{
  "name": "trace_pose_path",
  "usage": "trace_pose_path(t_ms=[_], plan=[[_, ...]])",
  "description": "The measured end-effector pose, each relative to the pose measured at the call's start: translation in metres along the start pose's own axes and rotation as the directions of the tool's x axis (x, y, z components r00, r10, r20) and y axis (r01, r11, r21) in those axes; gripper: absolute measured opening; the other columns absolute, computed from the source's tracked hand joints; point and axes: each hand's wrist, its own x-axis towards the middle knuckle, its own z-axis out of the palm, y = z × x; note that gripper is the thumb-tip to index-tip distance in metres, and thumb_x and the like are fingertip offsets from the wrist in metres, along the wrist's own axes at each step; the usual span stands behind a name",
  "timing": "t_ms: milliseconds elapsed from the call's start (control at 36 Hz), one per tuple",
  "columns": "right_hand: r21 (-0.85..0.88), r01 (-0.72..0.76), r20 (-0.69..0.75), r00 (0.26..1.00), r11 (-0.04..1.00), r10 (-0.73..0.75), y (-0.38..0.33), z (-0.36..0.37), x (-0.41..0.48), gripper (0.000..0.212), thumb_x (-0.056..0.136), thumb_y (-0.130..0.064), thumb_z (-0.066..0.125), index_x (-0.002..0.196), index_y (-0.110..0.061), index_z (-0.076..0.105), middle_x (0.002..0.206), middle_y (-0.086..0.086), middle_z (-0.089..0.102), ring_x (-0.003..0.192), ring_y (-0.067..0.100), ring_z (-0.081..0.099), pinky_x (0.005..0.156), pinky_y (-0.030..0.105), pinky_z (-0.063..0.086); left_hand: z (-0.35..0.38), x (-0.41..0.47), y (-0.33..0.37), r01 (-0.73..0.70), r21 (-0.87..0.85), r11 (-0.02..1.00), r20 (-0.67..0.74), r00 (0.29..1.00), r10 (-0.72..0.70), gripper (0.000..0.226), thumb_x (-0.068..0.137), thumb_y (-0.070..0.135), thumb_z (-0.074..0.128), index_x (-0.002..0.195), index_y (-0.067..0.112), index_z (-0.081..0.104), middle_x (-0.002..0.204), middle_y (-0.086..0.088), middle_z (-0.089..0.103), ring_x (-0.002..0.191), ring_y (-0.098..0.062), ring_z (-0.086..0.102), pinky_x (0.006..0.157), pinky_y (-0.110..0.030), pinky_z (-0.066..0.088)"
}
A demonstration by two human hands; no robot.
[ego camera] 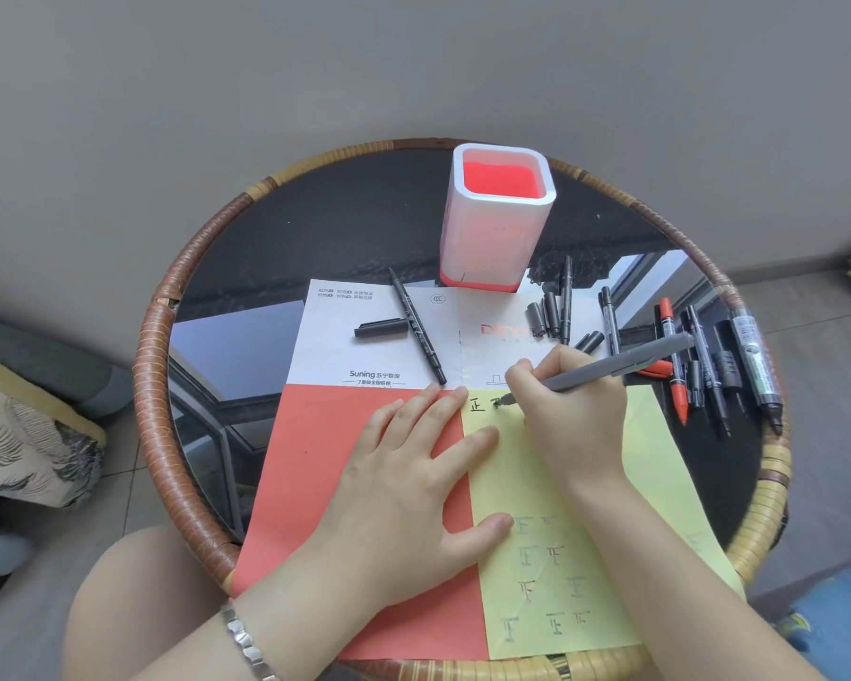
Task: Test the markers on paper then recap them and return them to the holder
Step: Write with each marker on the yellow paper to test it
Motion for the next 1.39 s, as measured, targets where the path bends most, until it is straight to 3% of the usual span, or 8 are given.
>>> trace_pose_path(t_ms=[556, 639, 778, 1028, 1139, 1194, 1278, 1389], plan=[[0.014, -0.064, -0.040, 0.997, 0.998, 0.064, -0.001, -0.005, 0.001, 0.034, 0.069, -0.002, 0.060, 0.046, -0.009, 0.036, 0.034, -0.007, 0.035, 0.041, 0.008, 0.036, 0.043, 0.014, 0.027, 0.001, 0.000, 0.000, -0.003, 0.005, 1.000, 0.004, 1.000, 0.003, 0.060, 0.070, 0.064, 0.047, 0.119, 0.032, 0.058, 0.138, -0.004, 0.049, 0.130, -0.021, 0.036, 0.102, -0.041, 0.023], [0.107, -0.105, -0.065, 0.992, 0.989, 0.112, -0.001, -0.005, 0.002, 0.035, 0.075, -0.008, 0.062, 0.047, -0.012, 0.040, 0.033, -0.009, 0.040, 0.039, 0.005, 0.041, 0.051, 0.022, 0.035, 0.000, 0.000, 0.000, 0.000, 0.010, 1.000, 0.011, 1.000, 0.000, 0.060, 0.070, 0.064, 0.046, 0.119, 0.031, 0.058, 0.138, -0.005, 0.049, 0.130, -0.022, 0.037, 0.101, -0.041, 0.023], [0.207, -0.060, -0.104, 0.991, 0.976, 0.083, -0.004, -0.006, 0.001, 0.033, 0.083, -0.026, 0.065, 0.059, -0.016, 0.046, 0.047, -0.004, 0.048, 0.044, 0.006, 0.044, 0.052, 0.017, 0.038, 0.000, 0.000, 0.002, -0.012, 0.040, 0.999, 0.009, 1.000, 0.012, 0.061, 0.071, 0.063, 0.045, 0.118, 0.029, 0.060, 0.138, -0.007, 0.049, 0.129, -0.025, 0.042, 0.100, -0.042, 0.024], [0.334, 0.013, -0.030, 1.000, 0.943, -0.003, -0.014, -0.015, 0.000, 0.011, 0.091, -0.021, 0.056, 0.081, -0.025, 0.053, 0.072, 0.000, 0.062, 0.057, -0.004, 0.057, 0.056, 0.010, 0.044, -0.002, 0.016, 0.015, -0.036, 0.149, 0.988, -0.009, 0.999, 0.038, 0.050, 0.066, 0.060, 0.041, 0.086, 0.021, 0.063, 0.120, -0.011, 0.063, 0.115, -0.027, 0.057, 0.088, -0.036, 0.028], [0.074, 0.163, 0.083, 0.982, 0.984, -0.169, -0.018, -0.033, 0.010, 0.013, 0.088, -0.031, 0.041, 0.090, -0.031, 0.054, 0.080, -0.009, 0.065, 0.071, 0.000, 0.059, 0.062, 0.016, 0.047, -0.001, 0.019, 0.012, -0.041, 0.164, 0.986, 0.005, 0.999, 0.040, 0.051, 0.067, 0.062, 0.040, 0.087, 0.020, 0.060, 0.115, -0.011, 0.065, 0.111, -0.027, 0.059, 0.088, -0.037, 0.028], [-0.124, 0.281, 0.134, 0.955, 0.952, -0.265, -0.017, -0.042, 0.019, 0.016, 0.087, -0.030, 0.042, 0.094, -0.022, 0.054, 0.080, -0.003, 0.063, 0.073, 0.010, 0.059, 0.063, 0.023, 0.047, 0.000, 0.018, 0.011, -0.050, 0.159, 0.986, 0.012, 0.999, 0.049, 0.053, 0.069, 0.062, 0.040, 0.095, 0.022, 0.062, 0.116, -0.010, 0.064, 0.113, -0.027, 0.058, 0.090, -0.037, 0.027], [-0.408, 0.471, 0.238, 0.882, 0.782, -0.407, -0.012, -0.052, 0.038, 0.012, 0.087, -0.012, 0.054, 0.099, -0.008, 0.054, 0.084, 0.009, 0.059, 0.076, 0.025, 0.054, 0.061, 0.032, 0.044, 0.002, 0.015, 0.008, -0.060, 0.111, 0.992, 0.012, 0.998, 0.059, 0.054, 0.073, 0.060, 0.041, 0.111, 0.028, 0.062, 0.122, -0.012, 0.061, 0.116, -0.028, 0.055, 0.093, -0.038, 0.027], [-0.587, 0.531, 0.369, 0.848, 0.612, -0.381, -0.009, -0.046, 0.060, 0.043, 0.070, 0.018, 0.059, 0.106, -0.005, 0.062, 0.096, 0.015, 0.063, 0.092, 0.036, 0.055, 0.069, 0.034, 0.040, 0.003, 0.012, 0.007, -0.037, 0.065, 0.997, 0.020, 0.999, 0.035, 0.053, 0.075, 0.060, 0.041, 0.114, 0.032, 0.062, 0.127, -0.010, 0.058, 0.120, -0.027, 0.052, 0.096, -0.037, 0.025]])
